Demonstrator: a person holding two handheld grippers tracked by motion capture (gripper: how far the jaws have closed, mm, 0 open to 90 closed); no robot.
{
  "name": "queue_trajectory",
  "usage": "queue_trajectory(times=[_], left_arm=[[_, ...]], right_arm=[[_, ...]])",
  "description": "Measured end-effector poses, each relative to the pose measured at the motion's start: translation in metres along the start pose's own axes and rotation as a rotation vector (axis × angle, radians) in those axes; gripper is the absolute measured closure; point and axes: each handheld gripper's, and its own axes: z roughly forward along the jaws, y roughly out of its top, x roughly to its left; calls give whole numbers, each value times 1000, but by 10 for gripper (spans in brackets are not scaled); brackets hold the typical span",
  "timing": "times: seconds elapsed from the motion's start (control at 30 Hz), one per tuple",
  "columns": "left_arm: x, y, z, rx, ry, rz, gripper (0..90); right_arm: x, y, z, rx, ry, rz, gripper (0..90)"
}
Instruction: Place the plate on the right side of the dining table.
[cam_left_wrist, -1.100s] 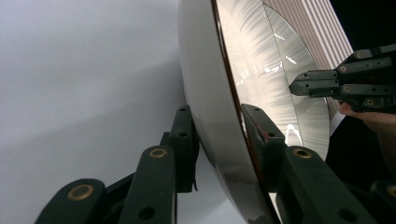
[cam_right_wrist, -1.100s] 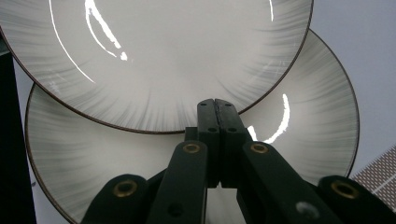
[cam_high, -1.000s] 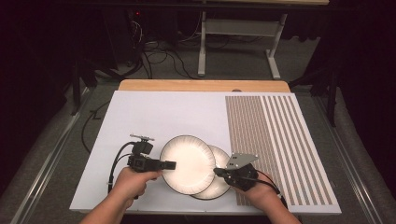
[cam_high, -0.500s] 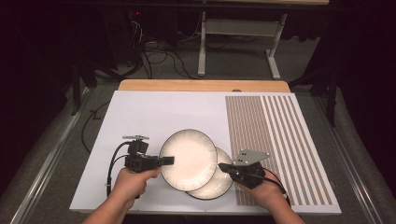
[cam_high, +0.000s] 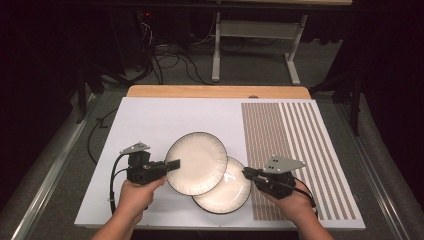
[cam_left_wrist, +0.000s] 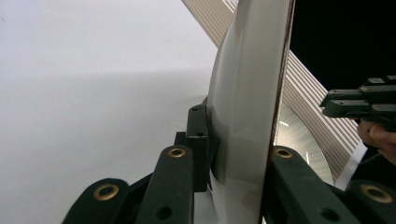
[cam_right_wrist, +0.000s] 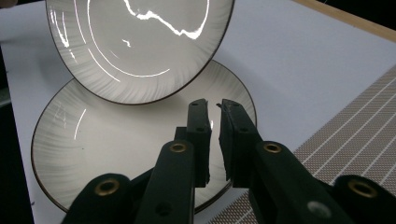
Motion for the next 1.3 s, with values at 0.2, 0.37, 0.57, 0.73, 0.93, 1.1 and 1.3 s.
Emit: queue_trajectory(times=[0.2,0.37,0.57,0.73,0.93,1.1,1.3], left_arm=[[0,-3,-5,-75,23,58,791],[-4,-8,-5,-137,36,131,790],[-9,-11,-6,-168,41,205,789],[-12,-14,-8,-183,45,273,787],[-9,-17,-11,-182,52,301,782],[-7,-18,-13,-179,51,317,781],[-8,-18,-14,-177,52,322,780]], right_arm=[[-9,0,-16,-40,-34,27,775],[-20,-4,-32,-84,-83,56,631],[-28,-10,-46,-123,-126,86,484],[-34,-17,-59,-159,-166,94,334],[-36,-22,-63,-185,-229,108,153],[-36,-24,-62,-192,-258,128,7],[-37,-26,-62,-198,-275,127,6]])
